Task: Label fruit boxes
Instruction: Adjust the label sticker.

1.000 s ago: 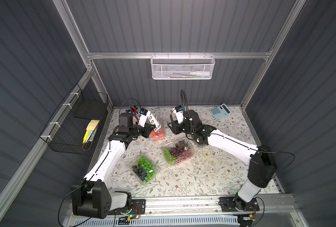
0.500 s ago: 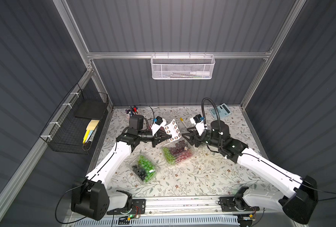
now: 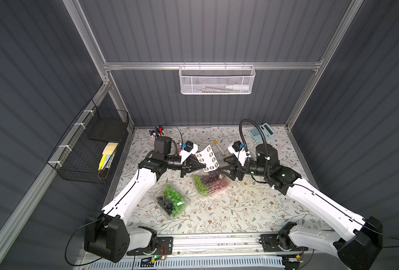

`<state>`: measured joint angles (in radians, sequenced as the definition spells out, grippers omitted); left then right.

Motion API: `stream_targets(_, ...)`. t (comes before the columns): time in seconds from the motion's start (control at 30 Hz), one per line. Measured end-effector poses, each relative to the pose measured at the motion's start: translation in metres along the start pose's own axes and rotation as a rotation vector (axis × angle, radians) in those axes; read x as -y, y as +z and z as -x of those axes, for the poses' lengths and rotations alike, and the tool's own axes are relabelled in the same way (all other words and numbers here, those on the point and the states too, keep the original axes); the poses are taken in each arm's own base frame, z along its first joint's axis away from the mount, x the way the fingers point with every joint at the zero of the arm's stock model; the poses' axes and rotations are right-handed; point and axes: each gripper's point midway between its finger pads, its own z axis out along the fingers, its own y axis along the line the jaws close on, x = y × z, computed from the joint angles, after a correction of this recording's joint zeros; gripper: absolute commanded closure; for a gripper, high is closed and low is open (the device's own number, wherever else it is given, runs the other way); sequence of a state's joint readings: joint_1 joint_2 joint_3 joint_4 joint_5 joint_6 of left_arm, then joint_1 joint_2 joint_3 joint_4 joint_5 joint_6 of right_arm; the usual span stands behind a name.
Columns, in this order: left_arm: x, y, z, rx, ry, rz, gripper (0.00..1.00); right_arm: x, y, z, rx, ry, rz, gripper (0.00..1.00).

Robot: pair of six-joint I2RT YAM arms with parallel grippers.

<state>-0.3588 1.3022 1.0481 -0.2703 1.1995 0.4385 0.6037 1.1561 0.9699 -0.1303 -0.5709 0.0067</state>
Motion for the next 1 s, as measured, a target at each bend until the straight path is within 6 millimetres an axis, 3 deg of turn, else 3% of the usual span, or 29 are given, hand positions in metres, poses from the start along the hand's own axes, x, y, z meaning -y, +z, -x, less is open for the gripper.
stream_targets(0.23, 0.006, 0.002, 0.0, 0.005, 0.007, -0.031, 1.0, -0.011, 0.004, 0.006, -0.001, 0.037, 0.128, 0.38)
stream_targets(0.47, 0.006, 0.002, -0.001, 0.003, 0.003, -0.033, 1.0, -0.016, 0.005, 0.009, 0.004, 0.058, 0.195, 0.65)
stream_targets(0.63, 0.007, 0.003, -0.001, 0.001, 0.0, -0.038, 1.0, -0.013, 0.012, 0.003, -0.017, 0.084, 0.208, 0.7)
stream_targets(0.87, 0.006, 0.005, -0.002, 0.0, -0.003, -0.042, 1.0, -0.012, 0.013, 0.003, -0.017, 0.092, 0.217, 0.99)
stream_targets(1.0, 0.006, 0.006, -0.002, 0.0, -0.002, -0.045, 0.97, -0.01, 0.011, 0.007, -0.005, 0.097, 0.216, 1.0)
